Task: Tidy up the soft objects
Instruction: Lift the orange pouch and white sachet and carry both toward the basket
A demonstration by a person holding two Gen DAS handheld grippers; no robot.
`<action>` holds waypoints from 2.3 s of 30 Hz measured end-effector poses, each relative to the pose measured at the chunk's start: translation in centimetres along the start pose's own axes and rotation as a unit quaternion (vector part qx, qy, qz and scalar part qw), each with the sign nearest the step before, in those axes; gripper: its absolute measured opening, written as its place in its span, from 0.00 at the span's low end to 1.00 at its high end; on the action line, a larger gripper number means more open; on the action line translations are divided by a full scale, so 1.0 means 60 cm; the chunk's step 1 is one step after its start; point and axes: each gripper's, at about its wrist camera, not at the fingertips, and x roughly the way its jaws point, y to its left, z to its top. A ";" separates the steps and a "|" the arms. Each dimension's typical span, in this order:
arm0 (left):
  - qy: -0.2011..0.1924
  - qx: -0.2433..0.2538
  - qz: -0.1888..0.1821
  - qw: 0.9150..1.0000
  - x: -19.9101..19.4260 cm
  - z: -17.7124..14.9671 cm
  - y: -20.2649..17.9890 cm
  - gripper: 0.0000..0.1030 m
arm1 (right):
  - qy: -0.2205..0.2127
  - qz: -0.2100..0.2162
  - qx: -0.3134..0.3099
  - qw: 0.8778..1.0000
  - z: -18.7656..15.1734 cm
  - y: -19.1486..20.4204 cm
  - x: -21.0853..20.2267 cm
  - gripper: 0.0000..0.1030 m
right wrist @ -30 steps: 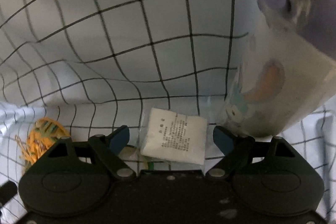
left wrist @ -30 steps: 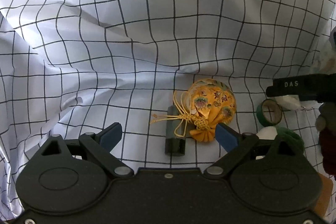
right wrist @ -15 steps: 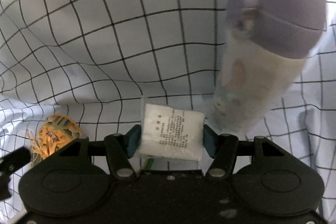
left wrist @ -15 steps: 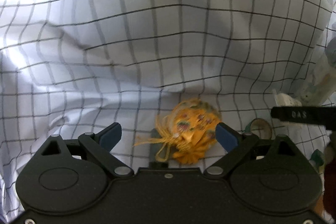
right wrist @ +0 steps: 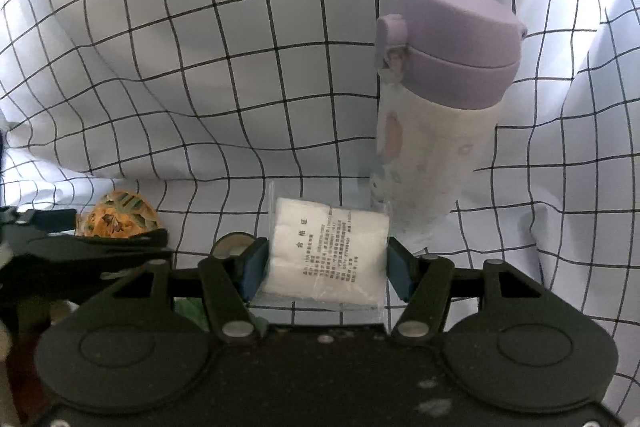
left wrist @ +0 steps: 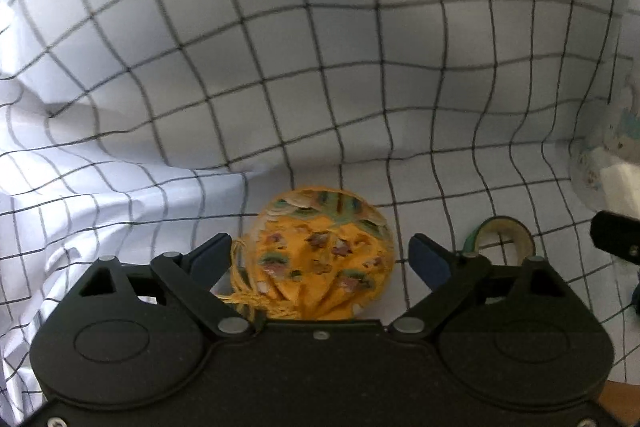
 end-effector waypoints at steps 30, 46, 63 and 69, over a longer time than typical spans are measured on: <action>-0.006 -0.141 0.048 0.989 -0.138 -0.126 0.274 0.63 | -0.025 0.119 -0.126 0.985 0.003 0.255 -0.042 0.59; -0.037 -0.240 0.101 0.965 -0.249 -0.292 0.344 0.63 | -0.032 0.235 -0.265 0.935 -0.143 0.402 -0.138 0.59; -0.068 -0.224 0.069 0.970 -0.428 -0.423 0.243 0.63 | -0.047 0.289 -0.278 0.915 -0.383 0.234 -0.372 0.60; -0.085 -0.194 0.027 0.977 -0.482 -0.456 0.170 0.63 | -0.075 0.259 -0.225 0.936 -0.479 0.145 -0.447 0.60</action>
